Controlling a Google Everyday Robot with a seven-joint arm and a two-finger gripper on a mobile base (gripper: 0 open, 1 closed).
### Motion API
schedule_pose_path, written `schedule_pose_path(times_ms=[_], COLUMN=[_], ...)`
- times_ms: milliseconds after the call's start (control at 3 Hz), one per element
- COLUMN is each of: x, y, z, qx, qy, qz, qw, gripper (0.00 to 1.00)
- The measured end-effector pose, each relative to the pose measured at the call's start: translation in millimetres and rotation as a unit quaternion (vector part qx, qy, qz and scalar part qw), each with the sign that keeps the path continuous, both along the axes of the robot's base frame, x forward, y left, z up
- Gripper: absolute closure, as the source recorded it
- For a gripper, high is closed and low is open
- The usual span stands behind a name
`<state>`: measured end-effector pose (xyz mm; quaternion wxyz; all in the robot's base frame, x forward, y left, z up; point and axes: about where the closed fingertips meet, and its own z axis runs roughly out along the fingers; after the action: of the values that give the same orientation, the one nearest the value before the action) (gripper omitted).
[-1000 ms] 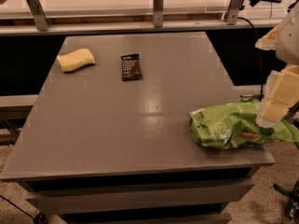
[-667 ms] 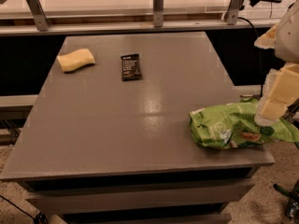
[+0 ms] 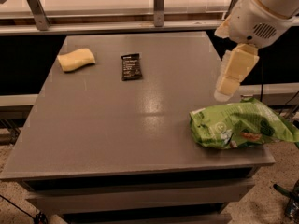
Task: Move rxbar chocolate near sponge
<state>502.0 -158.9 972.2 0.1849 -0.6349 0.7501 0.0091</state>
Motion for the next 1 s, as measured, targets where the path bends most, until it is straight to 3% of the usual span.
schedule_pose_path(times_ms=[667,1000], x=[61,61], y=[68,68], z=[-39,-39], qx=[0.029,0.029], qy=[0.014,0.013], qz=[0.056,0.056], qw=[0.9979,0.9979], gripper=[0.0,0.0])
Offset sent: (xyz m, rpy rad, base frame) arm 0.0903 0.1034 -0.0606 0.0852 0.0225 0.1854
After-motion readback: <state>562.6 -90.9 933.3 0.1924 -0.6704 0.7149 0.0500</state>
